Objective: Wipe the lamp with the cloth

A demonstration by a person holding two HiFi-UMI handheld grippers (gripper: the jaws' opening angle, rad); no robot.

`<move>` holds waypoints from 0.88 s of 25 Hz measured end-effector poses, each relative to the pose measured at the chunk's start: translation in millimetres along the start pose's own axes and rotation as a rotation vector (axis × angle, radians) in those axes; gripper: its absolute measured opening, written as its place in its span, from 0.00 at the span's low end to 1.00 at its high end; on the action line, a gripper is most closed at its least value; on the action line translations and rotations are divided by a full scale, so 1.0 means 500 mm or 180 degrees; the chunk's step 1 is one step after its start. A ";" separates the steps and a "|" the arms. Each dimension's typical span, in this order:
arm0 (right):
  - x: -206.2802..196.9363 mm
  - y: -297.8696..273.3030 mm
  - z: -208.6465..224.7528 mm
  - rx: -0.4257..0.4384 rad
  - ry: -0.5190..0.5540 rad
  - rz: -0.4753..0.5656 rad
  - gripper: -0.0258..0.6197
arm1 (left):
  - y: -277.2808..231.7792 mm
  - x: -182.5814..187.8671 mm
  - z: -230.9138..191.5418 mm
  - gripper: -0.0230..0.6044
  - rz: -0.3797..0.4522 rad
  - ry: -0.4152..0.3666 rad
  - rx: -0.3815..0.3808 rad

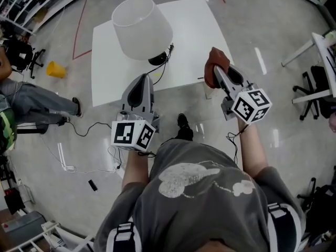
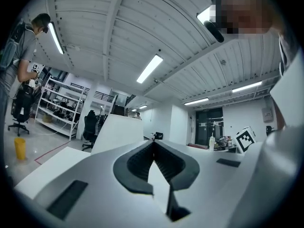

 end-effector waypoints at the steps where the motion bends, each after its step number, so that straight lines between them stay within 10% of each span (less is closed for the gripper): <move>1: 0.003 -0.009 0.007 0.0000 0.0024 0.0008 0.18 | -0.004 -0.002 -0.004 0.05 0.0016 0.0003 0.0019; 22: 0.145 -0.394 0.106 0.1048 0.0291 -0.0109 0.18 | -0.178 0.023 -0.118 0.05 0.0102 -0.0150 0.0835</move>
Point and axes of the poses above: the fingertips, and each gripper's own axes: y backward along the fingers, z to its right, x out of its top, the point moved 3 cm from there along y, backward along the fingers, and after that the axes turned 2 degrees about z, right-handed, at the moved point
